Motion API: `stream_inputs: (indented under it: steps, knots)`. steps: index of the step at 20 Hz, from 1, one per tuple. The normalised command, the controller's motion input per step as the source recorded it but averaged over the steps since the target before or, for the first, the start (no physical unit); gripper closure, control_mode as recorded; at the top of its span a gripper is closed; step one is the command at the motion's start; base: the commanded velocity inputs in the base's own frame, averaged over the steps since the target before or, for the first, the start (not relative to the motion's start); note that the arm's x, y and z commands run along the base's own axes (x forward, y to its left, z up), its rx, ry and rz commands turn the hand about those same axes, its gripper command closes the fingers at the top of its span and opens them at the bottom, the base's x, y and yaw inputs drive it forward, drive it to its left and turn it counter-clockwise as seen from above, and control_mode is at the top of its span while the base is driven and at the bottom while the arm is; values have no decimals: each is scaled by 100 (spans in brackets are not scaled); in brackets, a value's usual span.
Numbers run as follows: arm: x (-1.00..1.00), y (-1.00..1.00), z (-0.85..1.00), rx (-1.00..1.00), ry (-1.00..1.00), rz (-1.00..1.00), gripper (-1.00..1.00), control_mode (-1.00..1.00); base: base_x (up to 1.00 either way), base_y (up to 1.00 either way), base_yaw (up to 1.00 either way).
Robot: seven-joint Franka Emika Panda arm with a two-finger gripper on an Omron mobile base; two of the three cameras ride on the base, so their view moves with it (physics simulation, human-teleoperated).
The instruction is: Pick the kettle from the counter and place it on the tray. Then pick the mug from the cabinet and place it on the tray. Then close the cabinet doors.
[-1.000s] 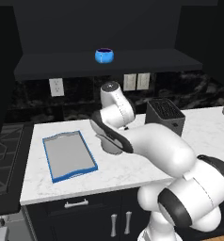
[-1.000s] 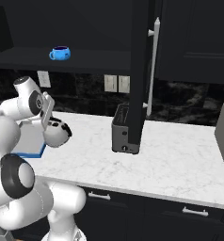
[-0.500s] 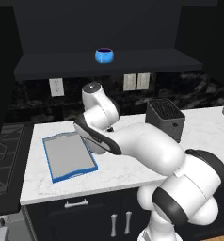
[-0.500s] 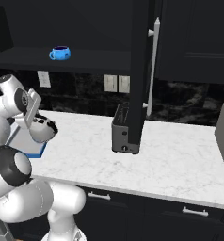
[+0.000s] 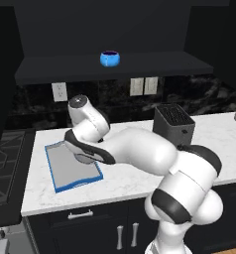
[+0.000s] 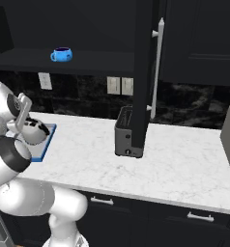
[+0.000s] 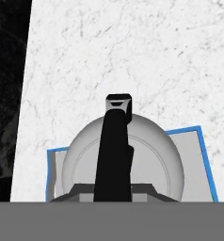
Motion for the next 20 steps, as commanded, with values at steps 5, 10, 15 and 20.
stream_inputs:
  steps: [5,10,15,20]
  knots:
    - [31,63,-19,0,0,0,100,-100,0,0,0]
    - [41,40,-27,3,1,0,100,-100,0,0,0]
    - [36,29,-18,5,1,0,100,-100,0,0,0]
    - [30,35,-18,5,5,0,100,-100,0,0,0]
